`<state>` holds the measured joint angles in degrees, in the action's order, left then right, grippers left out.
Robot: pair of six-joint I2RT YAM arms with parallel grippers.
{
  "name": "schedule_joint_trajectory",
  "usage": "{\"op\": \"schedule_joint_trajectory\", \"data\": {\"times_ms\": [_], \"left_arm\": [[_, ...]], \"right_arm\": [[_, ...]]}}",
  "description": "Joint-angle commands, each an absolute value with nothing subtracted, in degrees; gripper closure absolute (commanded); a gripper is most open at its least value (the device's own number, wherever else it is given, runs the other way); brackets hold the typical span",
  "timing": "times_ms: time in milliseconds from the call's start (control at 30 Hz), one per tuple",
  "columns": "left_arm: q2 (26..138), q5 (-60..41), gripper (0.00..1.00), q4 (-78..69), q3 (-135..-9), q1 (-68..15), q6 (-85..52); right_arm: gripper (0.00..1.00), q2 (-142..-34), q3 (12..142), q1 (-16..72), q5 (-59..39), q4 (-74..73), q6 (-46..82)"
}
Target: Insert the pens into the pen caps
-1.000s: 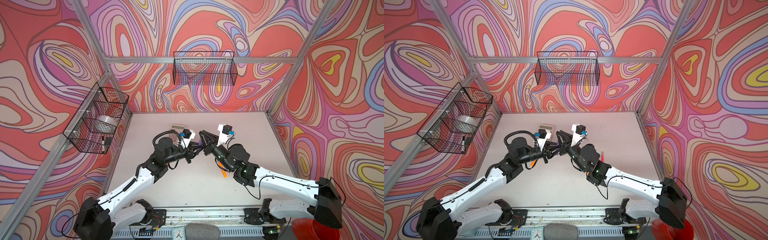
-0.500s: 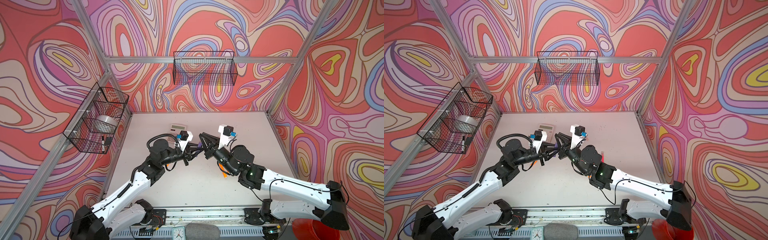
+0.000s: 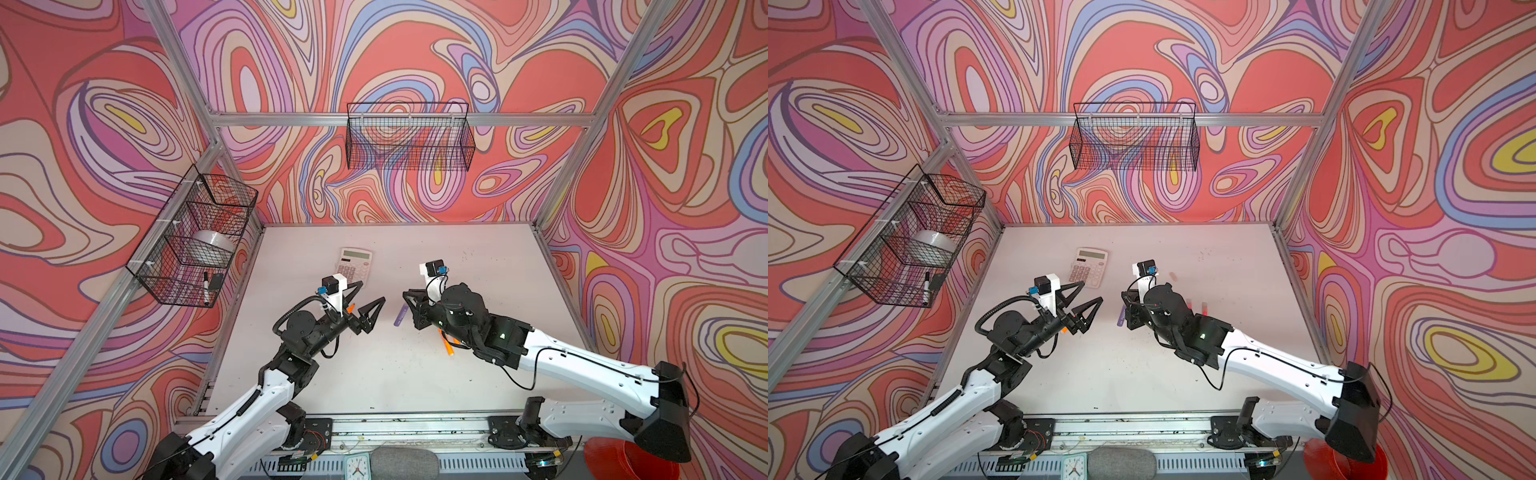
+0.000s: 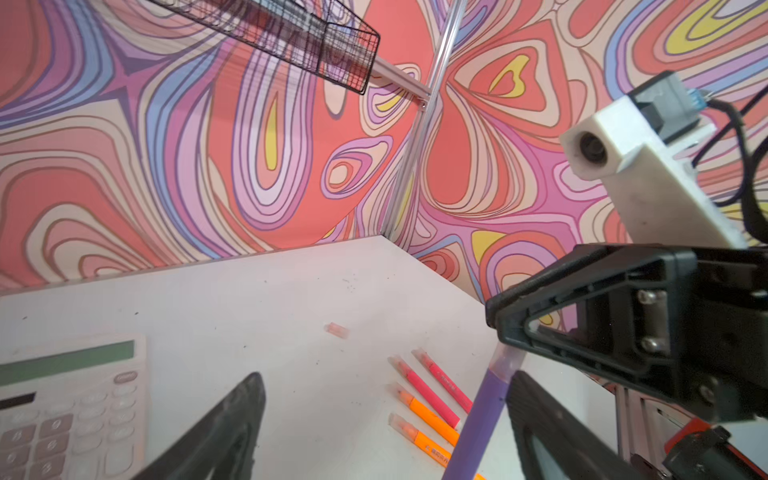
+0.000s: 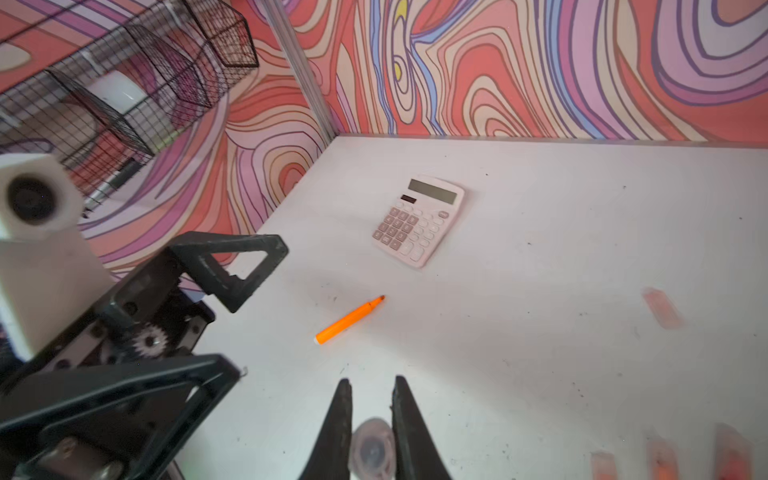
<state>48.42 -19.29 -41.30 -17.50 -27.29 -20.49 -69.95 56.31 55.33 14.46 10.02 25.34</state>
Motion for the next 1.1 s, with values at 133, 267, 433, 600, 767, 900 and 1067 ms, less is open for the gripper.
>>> {"op": "schedule_joint_trajectory", "data": {"times_ms": [133,267,433,600,767,900,1067], "left_arm": [[41.4,16.2,0.0,-12.6,-18.9,-27.1,-27.7],[43.8,23.6,0.0,-2.8,-20.8,-27.1,-26.8],[48.2,20.0,0.0,-4.6,-20.6,-27.1,-23.9],[56.1,19.6,0.0,-1.8,-25.7,-27.1,-22.0],[62.1,19.1,0.0,1.9,-30.6,-27.0,-21.5],[62.7,19.2,0.0,2.5,-31.4,-27.1,-21.4],[63.7,18.5,0.0,2.7,-31.9,-27.0,-20.8]], "right_arm": [[1.0,-80.6,61.0,46.9,3.4,21.8,21.8],[1.0,-86.5,63.1,44.4,-0.8,27.5,19.7],[1.0,-89.6,63.7,44.0,-2.7,32.5,17.5],[1.0,-93.5,63.6,43.7,-2.5,35.8,16.5],[1.0,-97.6,64.4,42.8,-0.1,36.3,17.7],[1.0,-99.9,64.4,42.8,1.5,34.7,18.6],[1.0,-104.2,65.6,42.7,2.8,32.3,19.4]]}}
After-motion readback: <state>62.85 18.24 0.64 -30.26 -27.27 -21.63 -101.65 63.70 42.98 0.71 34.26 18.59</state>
